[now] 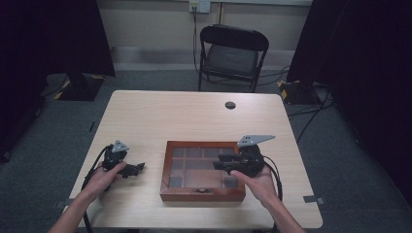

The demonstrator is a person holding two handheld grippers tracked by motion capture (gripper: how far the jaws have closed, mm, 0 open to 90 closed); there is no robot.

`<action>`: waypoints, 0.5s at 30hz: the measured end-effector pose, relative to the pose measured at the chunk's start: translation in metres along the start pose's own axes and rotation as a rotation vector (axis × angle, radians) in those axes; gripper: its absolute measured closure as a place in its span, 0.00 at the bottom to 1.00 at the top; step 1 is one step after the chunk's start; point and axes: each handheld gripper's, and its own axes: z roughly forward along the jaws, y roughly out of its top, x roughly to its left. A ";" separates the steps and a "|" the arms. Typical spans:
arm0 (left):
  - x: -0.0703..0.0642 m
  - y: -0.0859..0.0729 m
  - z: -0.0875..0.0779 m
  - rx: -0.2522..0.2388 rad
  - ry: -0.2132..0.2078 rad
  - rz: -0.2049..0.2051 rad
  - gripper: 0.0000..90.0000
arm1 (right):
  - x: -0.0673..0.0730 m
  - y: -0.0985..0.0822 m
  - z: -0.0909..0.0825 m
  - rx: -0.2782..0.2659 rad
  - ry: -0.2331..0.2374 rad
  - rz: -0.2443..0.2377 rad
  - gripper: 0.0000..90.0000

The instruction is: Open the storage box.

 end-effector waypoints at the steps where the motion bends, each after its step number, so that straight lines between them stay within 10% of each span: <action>1: 0.000 0.000 0.000 0.000 0.000 0.000 0.00 | 0.002 0.001 0.002 0.002 0.005 -0.005 0.66; 15: 0.000 0.000 0.000 -0.001 -0.002 -0.004 0.00 | 0.017 -0.010 0.032 0.099 0.091 -0.060 0.73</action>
